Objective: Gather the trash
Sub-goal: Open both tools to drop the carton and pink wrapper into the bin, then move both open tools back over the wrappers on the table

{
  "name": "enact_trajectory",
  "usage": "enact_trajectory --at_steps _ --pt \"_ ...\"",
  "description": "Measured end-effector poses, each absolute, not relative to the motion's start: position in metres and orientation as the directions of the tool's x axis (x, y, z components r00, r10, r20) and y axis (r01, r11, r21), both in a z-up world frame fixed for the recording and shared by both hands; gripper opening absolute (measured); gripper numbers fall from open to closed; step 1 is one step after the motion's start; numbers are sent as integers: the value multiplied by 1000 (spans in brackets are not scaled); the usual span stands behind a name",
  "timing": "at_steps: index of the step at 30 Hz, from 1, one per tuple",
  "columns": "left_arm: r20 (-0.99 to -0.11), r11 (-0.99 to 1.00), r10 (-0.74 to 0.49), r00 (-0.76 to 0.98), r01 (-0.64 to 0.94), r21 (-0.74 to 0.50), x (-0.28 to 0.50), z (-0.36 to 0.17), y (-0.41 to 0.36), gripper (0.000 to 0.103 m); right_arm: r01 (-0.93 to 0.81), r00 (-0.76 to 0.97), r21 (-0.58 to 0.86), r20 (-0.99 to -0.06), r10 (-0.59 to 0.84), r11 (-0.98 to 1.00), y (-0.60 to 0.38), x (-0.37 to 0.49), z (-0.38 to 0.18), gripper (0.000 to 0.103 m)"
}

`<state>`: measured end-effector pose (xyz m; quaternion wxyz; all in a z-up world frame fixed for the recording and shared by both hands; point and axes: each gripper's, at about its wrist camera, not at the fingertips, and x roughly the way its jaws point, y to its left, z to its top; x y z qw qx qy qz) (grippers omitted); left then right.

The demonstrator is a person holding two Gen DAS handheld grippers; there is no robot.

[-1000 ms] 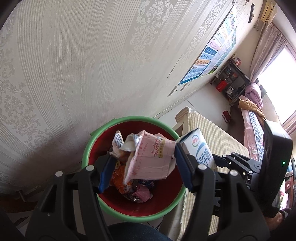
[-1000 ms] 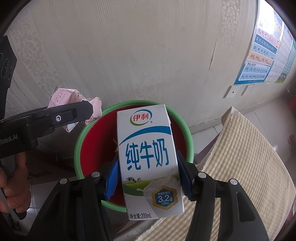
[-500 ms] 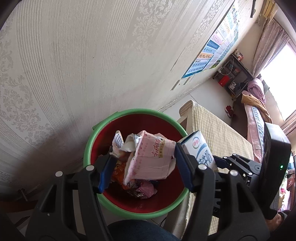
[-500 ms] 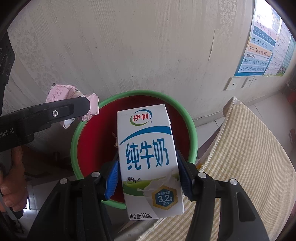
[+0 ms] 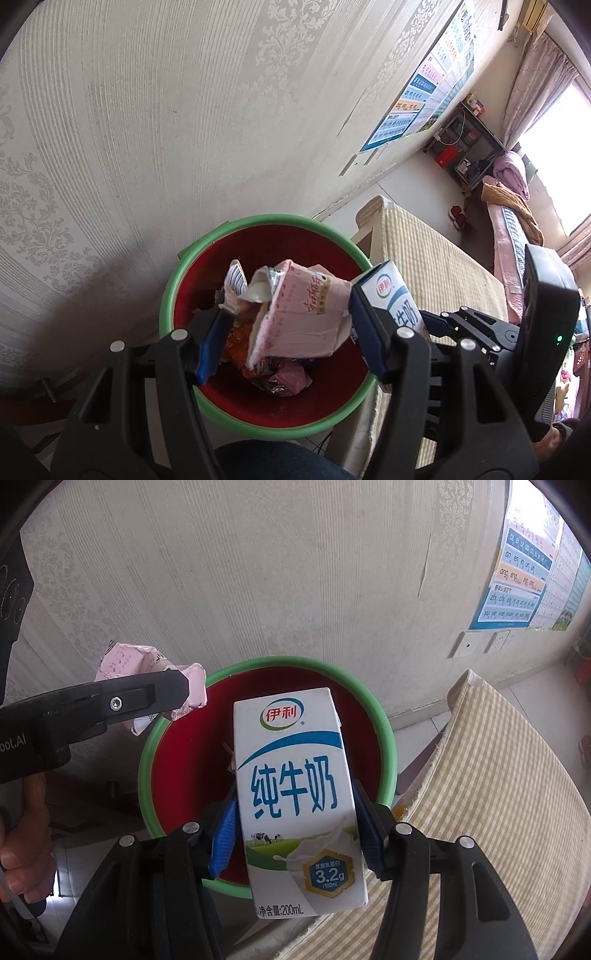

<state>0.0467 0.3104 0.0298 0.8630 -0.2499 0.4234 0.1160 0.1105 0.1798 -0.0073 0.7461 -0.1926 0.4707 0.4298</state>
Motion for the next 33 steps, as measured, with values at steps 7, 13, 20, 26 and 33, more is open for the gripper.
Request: enact_trajectory --at_steps 7,13,20,26,33 --pt "-781 851 -9 625 -405 -334 48 36 311 60 -826 186 121 -864 469 550 181 111 -4 55" --pt "-773 844 19 635 -424 -327 46 38 312 92 -823 182 125 -866 465 554 178 110 -5 74" --pt "-789 825 36 613 -463 -322 36 28 312 97 -811 185 122 -874 449 572 164 106 -8 82" --pt "-799 821 39 600 -475 -317 27 26 303 97 -798 202 118 -872 445 591 147 104 -4 84" --pt "-796 828 32 605 -463 -318 14 34 283 97 -781 227 120 -861 456 613 114 93 10 84"
